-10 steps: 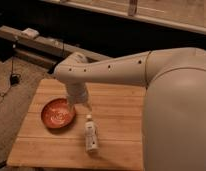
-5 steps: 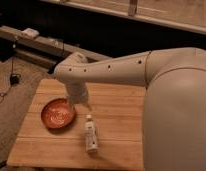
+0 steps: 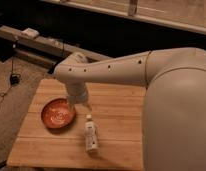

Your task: Place the bottle in the ceramic bowl

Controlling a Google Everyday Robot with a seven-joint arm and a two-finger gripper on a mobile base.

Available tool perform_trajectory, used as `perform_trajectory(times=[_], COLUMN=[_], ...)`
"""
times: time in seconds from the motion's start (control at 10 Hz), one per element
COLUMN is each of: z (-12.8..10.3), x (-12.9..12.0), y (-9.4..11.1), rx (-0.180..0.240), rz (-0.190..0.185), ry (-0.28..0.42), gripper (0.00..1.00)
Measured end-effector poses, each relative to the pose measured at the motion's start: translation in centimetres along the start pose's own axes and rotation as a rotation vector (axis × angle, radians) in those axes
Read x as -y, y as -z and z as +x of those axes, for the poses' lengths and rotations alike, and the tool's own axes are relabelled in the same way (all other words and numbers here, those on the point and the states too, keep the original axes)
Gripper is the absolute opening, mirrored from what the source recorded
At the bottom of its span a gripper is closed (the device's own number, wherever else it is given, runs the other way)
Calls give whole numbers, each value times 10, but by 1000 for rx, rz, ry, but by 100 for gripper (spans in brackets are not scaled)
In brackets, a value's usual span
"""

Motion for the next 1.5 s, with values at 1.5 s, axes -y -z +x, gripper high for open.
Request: perform_trajectory(times=[1.5], z=[10], x=[16], y=[-4], rx=[-14], rz=[11], ry=[-31], gripper=[65])
